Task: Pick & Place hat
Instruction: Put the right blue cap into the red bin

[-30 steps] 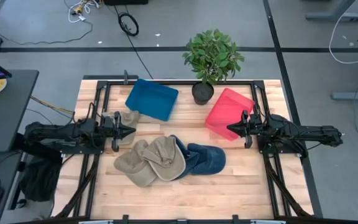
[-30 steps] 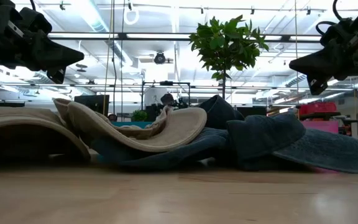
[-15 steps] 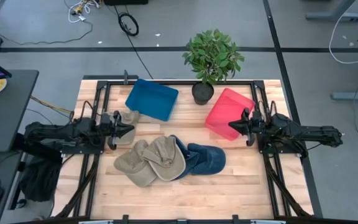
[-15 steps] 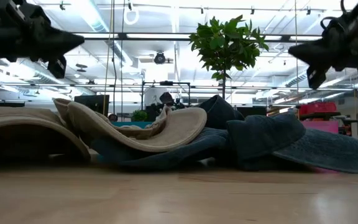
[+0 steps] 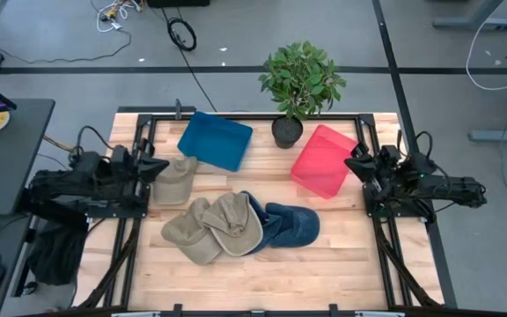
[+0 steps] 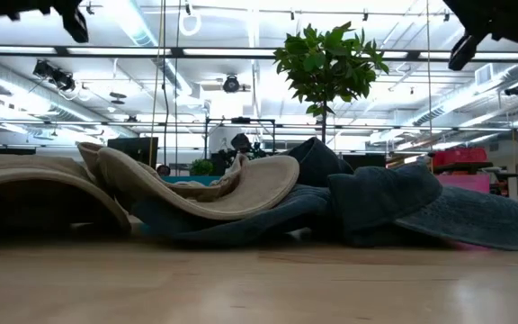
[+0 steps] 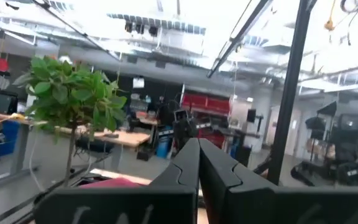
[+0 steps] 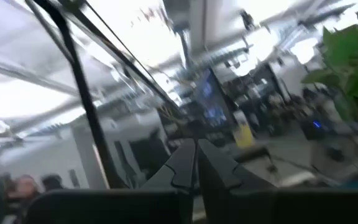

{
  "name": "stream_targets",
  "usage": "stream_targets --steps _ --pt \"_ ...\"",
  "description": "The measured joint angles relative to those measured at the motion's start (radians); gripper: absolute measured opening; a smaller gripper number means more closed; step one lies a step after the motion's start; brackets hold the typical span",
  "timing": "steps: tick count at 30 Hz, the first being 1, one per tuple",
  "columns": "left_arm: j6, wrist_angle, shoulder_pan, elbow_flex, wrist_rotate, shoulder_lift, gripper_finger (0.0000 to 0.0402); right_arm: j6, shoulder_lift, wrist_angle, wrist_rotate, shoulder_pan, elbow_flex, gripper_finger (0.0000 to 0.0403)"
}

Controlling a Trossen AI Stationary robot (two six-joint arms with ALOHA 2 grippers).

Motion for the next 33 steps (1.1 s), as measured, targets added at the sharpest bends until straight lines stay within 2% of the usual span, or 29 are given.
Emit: stream_targets --steps 4,7,13,16,19,23,27,31,33 --pt "0.015 -0.165 -0.001 0.104 0.0 0.075 0.0007 -0.009 0.078 -0.125 0.008 0.0 0.095 0.0025" --pt "0.017 -0.225 -0.001 0.129 0.0 0.126 0.0007 -0.008 0.156 -0.153 0.006 0.003 0.13 0.0025" --pt "0.05 -0.228 -0.001 0.129 0.0 0.195 0.0007 -0.008 0.284 -0.159 -0.06 0.052 0.154 0.0025" --pt "0.034 -0.228 -0.001 0.129 0.0 0.218 0.0007 0.103 0.339 -0.166 -0.062 0.103 0.154 0.0025" --pt "-0.004 -0.23 -0.001 0.13 0.001 0.237 0.0007 0.131 0.427 -0.161 -0.056 0.187 0.154 0.0025" --pt "-0.021 -0.227 -0.001 0.13 0.001 0.252 0.0007 0.093 0.539 -0.117 0.021 0.302 0.154 0.0025" --pt "-0.015 -0.227 -0.001 0.13 0.001 0.251 0.0007 -0.052 0.591 -0.075 0.103 0.366 0.154 0.0025" --pt "0.156 -0.246 -0.018 0.132 0.048 0.267 0.0007 -0.151 0.597 -0.051 0.267 0.371 0.154 0.0025" --pt "0.209 -0.251 -0.029 0.131 0.052 0.302 0.0007 -0.179 0.606 -0.014 0.3 0.35 0.154 0.0025"
